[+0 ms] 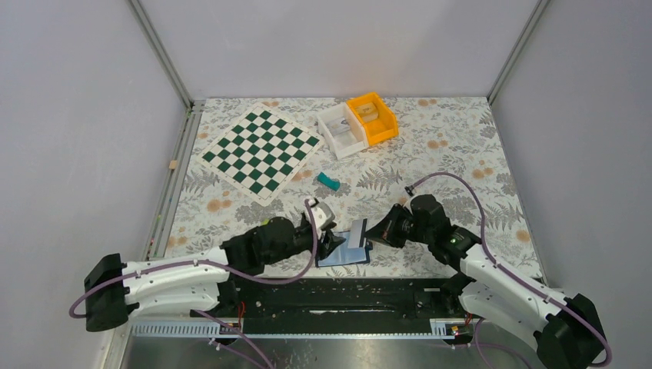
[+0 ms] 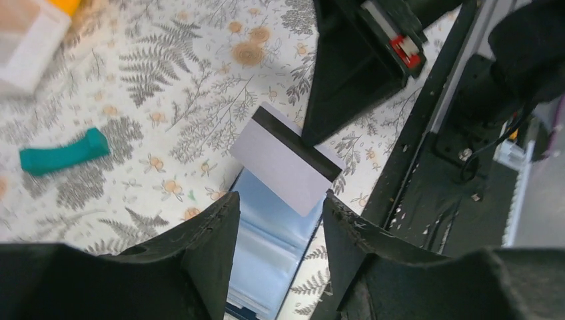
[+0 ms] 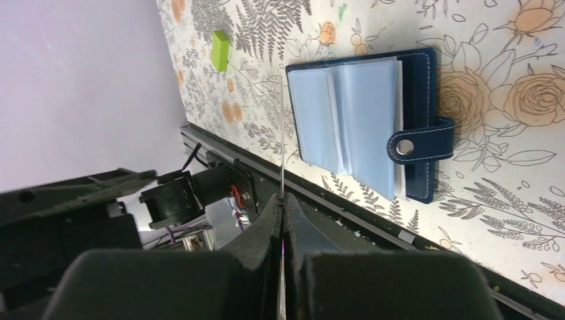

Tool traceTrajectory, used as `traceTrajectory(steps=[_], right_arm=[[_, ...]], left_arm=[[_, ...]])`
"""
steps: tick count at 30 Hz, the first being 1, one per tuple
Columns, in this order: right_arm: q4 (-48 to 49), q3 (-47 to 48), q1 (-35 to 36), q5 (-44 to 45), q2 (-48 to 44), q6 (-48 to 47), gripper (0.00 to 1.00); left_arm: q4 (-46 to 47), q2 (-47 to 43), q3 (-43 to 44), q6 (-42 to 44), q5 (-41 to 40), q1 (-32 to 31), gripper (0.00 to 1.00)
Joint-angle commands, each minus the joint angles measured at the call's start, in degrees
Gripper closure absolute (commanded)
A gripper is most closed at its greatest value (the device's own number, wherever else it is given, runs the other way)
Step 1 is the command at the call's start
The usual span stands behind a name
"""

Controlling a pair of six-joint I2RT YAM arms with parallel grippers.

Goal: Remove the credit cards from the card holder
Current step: Place the credit card in the storage box.

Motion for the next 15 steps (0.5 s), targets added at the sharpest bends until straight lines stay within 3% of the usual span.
traceTrajectory(steps=[1,7,15], right_arm=[[-1.6,3.6,-0.4,1.5,-2.1,1.9,1.0],[-1.6,3.2,-0.4,1.3,-4.0,3.2,1.0],[-0.9,2.6,-0.4,1.0,-5.5,4.8,1.0]], left_arm=[[11.3,-0.4,-3.2,19.4,-7.6,-5.6,0.5],[17.5,2.2,-6.6,32.1,-9.9,-13.9,0.48],[22.9,11.4,-5.5,40.2,-21.5,-20.2,0.47]])
